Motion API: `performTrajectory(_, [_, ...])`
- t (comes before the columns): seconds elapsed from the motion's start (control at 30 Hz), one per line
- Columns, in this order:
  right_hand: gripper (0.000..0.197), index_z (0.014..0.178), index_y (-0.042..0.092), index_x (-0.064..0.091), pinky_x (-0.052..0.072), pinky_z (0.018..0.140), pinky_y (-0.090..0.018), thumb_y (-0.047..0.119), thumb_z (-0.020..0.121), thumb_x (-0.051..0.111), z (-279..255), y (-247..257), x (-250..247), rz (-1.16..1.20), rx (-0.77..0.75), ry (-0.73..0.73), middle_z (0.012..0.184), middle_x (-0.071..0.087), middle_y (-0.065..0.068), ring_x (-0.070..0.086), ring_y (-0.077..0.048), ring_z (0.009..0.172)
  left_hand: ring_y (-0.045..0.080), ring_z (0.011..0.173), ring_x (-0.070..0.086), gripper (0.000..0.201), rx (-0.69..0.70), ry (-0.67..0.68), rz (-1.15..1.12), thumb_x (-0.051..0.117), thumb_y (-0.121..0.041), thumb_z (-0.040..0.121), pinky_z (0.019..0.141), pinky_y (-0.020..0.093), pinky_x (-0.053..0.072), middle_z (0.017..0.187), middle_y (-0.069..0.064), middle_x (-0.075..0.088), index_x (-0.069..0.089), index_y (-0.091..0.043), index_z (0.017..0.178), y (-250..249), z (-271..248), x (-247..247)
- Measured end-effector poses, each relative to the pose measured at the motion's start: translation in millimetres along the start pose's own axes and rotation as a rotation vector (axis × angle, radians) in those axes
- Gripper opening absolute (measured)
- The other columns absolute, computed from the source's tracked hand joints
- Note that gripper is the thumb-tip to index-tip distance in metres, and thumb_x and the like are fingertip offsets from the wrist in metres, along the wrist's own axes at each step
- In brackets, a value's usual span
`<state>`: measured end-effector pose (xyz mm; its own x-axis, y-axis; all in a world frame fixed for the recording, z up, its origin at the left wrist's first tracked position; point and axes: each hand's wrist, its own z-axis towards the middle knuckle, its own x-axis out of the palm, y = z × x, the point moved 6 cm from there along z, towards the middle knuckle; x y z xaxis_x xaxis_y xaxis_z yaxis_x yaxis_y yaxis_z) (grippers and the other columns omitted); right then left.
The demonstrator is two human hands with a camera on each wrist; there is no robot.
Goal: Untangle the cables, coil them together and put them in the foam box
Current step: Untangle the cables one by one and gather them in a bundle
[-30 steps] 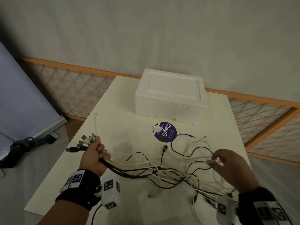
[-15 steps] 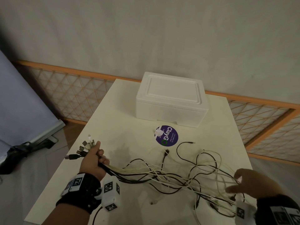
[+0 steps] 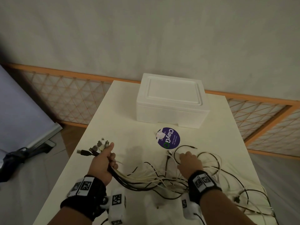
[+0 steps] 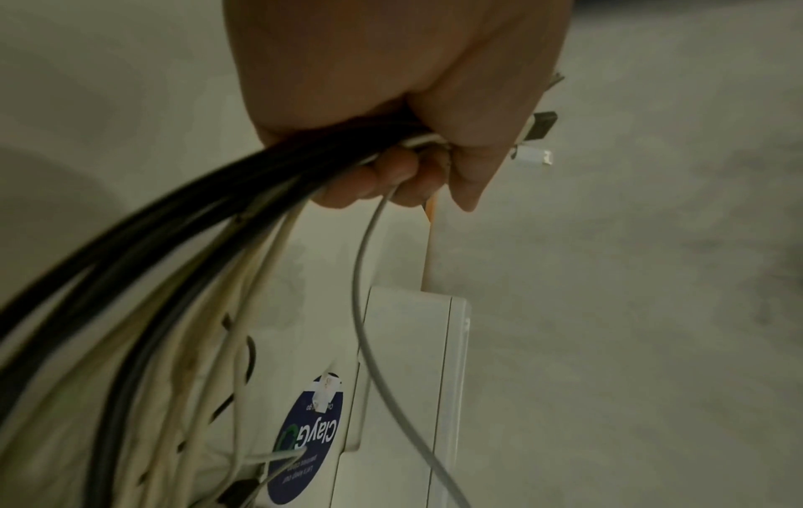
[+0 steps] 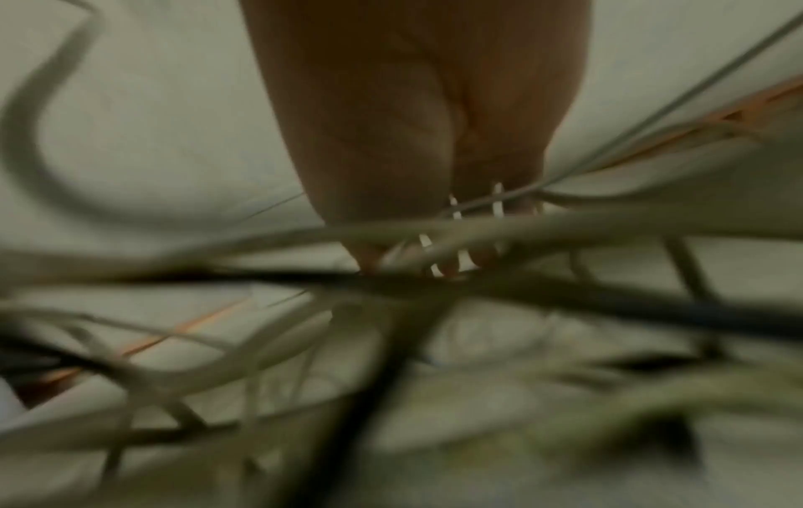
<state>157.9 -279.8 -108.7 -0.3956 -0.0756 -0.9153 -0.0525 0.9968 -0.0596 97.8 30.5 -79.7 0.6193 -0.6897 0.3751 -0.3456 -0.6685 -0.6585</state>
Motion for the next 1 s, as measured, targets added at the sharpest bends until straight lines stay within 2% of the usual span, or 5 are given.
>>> performTrajectory(0.13, [0.031, 0.115, 0.021, 0.059, 0.042, 0.088, -0.035, 0.042, 0.096, 0.045, 2, -8, 4, -0.048, -0.063, -0.102, 0.118, 0.052, -0.001, 0.048, -0.022, 0.112, 0.007, 0.039, 0.035, 0.018, 0.050, -0.027, 0.045, 0.065, -0.025, 0.090, 0.045, 0.023, 0.032, 0.055, -0.006, 0.047, 0.053, -0.022, 0.076, -5, 3, -2])
performTrajectory(0.27, [0.020, 0.091, 0.012, 0.062, 0.044, 0.074, -0.033, 0.030, 0.093, 0.054, -2, -10, -27, 0.359, -0.083, -0.240, 0.095, 0.061, -0.005, 0.058, -0.025, 0.093, 0.010, 0.061, 0.053, 0.012, 0.100, -0.014, 0.045, 0.067, -0.023, 0.089, 0.064, 0.026, 0.048, 0.072, -0.002, 0.060, 0.060, -0.017, 0.081, -8, 5, 9])
performTrajectory(0.5, [0.010, 0.089, 0.023, 0.049, 0.036, 0.060, -0.010, 0.016, 0.096, 0.051, -44, 9, -98, 0.825, -0.258, -0.521, 0.077, 0.053, 0.017, 0.051, 0.001, 0.072, 0.004, 0.033, 0.031, 0.023, 0.016, 0.222, 0.037, 0.062, -0.023, 0.092, 0.034, 0.015, 0.024, 0.060, -0.002, 0.058, 0.051, -0.018, 0.072, -8, -14, 57])
performTrajectory(0.83, [0.020, 0.078, 0.031, 0.050, 0.041, 0.059, -0.020, 0.019, 0.094, 0.054, -76, 56, -106, 0.820, -0.421, -0.555, 0.070, 0.053, 0.014, 0.051, -0.004, 0.063, 0.002, 0.035, 0.026, 0.028, -0.172, 0.474, 0.329, 0.058, -0.029, 0.093, 0.035, 0.014, 0.023, 0.105, 0.011, 0.074, 0.066, -0.004, 0.101, 26, -43, 99])
performTrajectory(1.0, [0.029, 0.099, 0.012, 0.065, 0.038, 0.070, -0.024, 0.034, 0.093, 0.047, -81, 73, -99, 0.544, -0.579, -0.471, 0.088, 0.066, 0.000, 0.055, -0.017, 0.083, 0.001, 0.034, 0.026, 0.018, -0.195, 0.540, 0.156, 0.060, -0.027, 0.086, 0.034, 0.013, 0.022, 0.081, -0.005, 0.070, 0.071, -0.015, 0.078, 25, -45, 110])
